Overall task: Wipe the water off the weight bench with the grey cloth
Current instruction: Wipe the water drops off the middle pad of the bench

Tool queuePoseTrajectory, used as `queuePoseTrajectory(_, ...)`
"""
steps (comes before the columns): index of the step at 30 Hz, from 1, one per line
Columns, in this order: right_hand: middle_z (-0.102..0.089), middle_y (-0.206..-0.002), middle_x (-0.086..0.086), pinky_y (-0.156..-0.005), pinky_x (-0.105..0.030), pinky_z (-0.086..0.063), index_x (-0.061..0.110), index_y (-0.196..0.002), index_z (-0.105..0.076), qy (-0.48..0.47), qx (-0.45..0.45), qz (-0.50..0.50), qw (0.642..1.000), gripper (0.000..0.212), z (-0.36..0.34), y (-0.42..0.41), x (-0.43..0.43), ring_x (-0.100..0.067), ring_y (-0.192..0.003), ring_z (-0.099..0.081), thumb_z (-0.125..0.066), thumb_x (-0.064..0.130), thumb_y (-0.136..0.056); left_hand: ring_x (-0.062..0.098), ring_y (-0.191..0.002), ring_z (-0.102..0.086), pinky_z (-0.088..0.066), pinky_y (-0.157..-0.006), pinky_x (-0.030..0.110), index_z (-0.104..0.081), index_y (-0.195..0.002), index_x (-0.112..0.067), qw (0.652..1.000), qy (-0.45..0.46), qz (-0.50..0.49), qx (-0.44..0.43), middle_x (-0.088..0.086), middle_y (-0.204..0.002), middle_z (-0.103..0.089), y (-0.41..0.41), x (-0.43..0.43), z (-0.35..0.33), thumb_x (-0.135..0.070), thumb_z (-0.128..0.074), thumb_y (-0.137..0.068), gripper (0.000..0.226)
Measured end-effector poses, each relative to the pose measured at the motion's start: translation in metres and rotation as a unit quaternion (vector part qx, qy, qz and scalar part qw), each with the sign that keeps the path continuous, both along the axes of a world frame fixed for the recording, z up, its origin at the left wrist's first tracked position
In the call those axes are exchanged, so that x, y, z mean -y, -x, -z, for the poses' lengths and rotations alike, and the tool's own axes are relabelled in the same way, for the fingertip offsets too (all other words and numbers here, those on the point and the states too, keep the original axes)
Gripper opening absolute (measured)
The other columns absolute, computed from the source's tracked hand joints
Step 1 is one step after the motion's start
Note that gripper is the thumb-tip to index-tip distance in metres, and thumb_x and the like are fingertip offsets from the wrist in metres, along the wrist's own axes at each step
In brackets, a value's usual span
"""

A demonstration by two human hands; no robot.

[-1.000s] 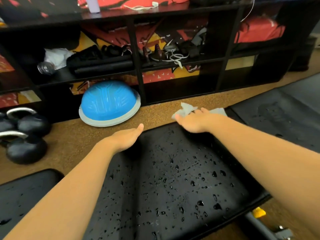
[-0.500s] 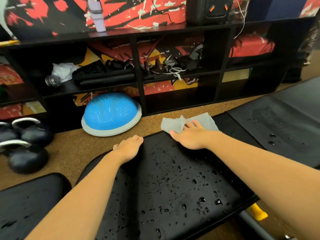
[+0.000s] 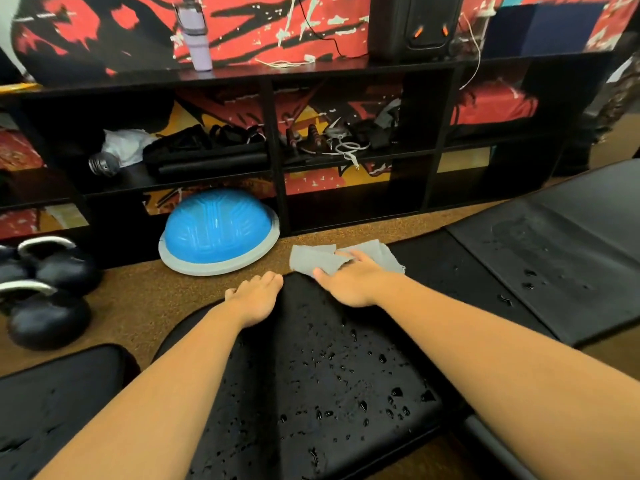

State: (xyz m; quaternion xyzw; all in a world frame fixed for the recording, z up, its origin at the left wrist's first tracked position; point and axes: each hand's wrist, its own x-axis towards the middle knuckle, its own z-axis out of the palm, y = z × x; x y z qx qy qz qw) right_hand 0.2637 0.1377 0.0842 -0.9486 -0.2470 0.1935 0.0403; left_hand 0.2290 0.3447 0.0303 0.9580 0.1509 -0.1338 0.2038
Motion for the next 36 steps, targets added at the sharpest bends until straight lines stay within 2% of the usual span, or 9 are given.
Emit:
queuePoseTrajectory(4, -0.036, -0.161, -0.009, -0.122, -0.043, -0.020, 0.025, -0.157, -0.035, 0.007, 0.000, 0.119, 0.993, 0.079, -0.021, -0.034, 0.048, -0.030, -0.150, -0.027, -0.002, 0.067, -0.098, 0.032, -0.129, -0.046, -0.028, -0.105, 0.053, -0.046, -0.113, -0.028, 1.000, -0.018, 0.021, -0.013, 0.008, -0.136, -0.051, -0.002, 0.001, -0.004, -0.043, -0.012, -0.103, 0.039)
queuePoseTrajectory(10, -0.007, -0.172, -0.005, -0.124, -0.039, 0.005, 0.017, -0.164, -0.009, -0.003, -0.028, 0.045, 0.999, 0.068, -0.020, -0.002, 0.049, -0.022, -0.158, 0.001, -0.013, 0.055, -0.108, 0.029, -0.122, -0.055, -0.043, -0.103, 0.049, -0.057, -0.121, -0.026, 0.998, -0.055, 0.014, 0.035, 0.007, -0.135, -0.059, -0.003, 0.004, -0.002, -0.048, -0.020, -0.103, 0.046)
queuePoseTrajectory(14, -0.048, -0.153, -0.009, -0.122, -0.050, -0.021, 0.019, -0.154, -0.040, -0.027, 0.013, 0.209, 0.978, 0.098, -0.020, -0.041, 0.093, -0.032, -0.148, -0.032, -0.018, 0.088, -0.088, 0.023, -0.115, -0.060, -0.051, -0.093, 0.042, -0.061, -0.127, -0.028, 0.991, -0.078, 0.021, 0.109, -0.002, -0.128, -0.063, 0.009, 0.011, -0.013, -0.049, -0.041, -0.100, 0.040)
queuePoseTrajectory(18, -0.055, -0.130, -0.011, -0.112, -0.054, -0.033, 0.024, -0.129, -0.056, -0.062, 0.080, 0.148, 0.984, 0.050, -0.022, -0.018, 0.081, -0.034, -0.134, -0.047, -0.026, 0.055, -0.104, 0.017, -0.095, -0.061, -0.054, -0.081, 0.039, -0.067, -0.107, -0.032, 0.981, -0.057, 0.034, 0.185, -0.007, -0.107, -0.067, 0.021, 0.039, -0.030, -0.046, -0.046, -0.098, 0.027)
queuePoseTrajectory(22, -0.033, -0.161, 0.000, -0.122, -0.043, -0.020, 0.023, -0.156, -0.037, -0.054, 0.021, 0.041, 0.997, 0.069, -0.026, -0.010, 0.102, -0.028, -0.150, -0.029, -0.028, 0.065, -0.102, 0.015, -0.096, -0.061, -0.054, -0.081, 0.039, -0.065, -0.107, -0.037, 0.971, -0.030, 0.072, 0.226, -0.012, -0.107, -0.064, 0.023, 0.073, -0.045, -0.050, -0.046, -0.097, 0.026)
queuePoseTrajectory(25, -0.049, -0.138, 0.004, -0.113, -0.049, -0.036, 0.032, -0.145, -0.048, -0.027, 0.088, 0.152, 0.984, 0.102, -0.023, -0.071, 0.179, -0.028, -0.134, -0.048, -0.012, 0.095, -0.073, 0.018, -0.107, -0.061, -0.053, -0.091, 0.043, -0.064, -0.117, -0.033, 0.975, -0.015, 0.065, 0.213, -0.009, -0.117, -0.063, 0.015, 0.074, -0.045, -0.055, -0.043, -0.097, 0.037)
queuePoseTrajectory(29, -0.048, -0.130, 0.002, -0.107, -0.046, -0.040, 0.030, -0.134, -0.050, -0.049, 0.091, 0.211, 0.972, 0.051, -0.061, -0.074, 0.262, -0.025, -0.119, -0.053, -0.029, 0.061, -0.100, 0.027, -0.117, -0.058, -0.046, -0.102, 0.047, -0.065, -0.123, -0.023, 0.994, 0.010, 0.022, 0.106, 0.006, -0.130, -0.063, -0.001, 0.051, -0.029, -0.062, -0.030, -0.096, 0.059)
queuePoseTrajectory(33, -0.027, -0.164, 0.001, -0.123, -0.045, -0.021, 0.025, -0.159, -0.026, -0.042, 0.137, 0.264, 0.954, 0.068, -0.063, -0.070, 0.287, -0.028, -0.151, -0.027, -0.022, 0.061, -0.100, 0.029, -0.125, -0.055, -0.042, -0.106, 0.044, -0.063, -0.131, -0.021, 0.996, -0.002, -0.005, 0.091, 0.006, -0.138, -0.060, -0.005, 0.047, -0.017, -0.056, -0.028, -0.101, 0.057)
queuePoseTrajectory(36, -0.010, -0.171, -0.007, -0.126, -0.045, -0.007, 0.022, -0.163, -0.013, -0.030, 0.159, 0.279, 0.946, 0.074, -0.050, -0.045, 0.240, -0.030, -0.157, -0.007, -0.020, 0.061, -0.101, 0.030, -0.119, -0.057, -0.044, -0.102, 0.046, -0.065, -0.122, -0.018, 0.996, -0.026, -0.017, 0.089, 0.008, -0.131, -0.062, -0.010, 0.056, -0.021, -0.058, -0.028, -0.098, 0.059)
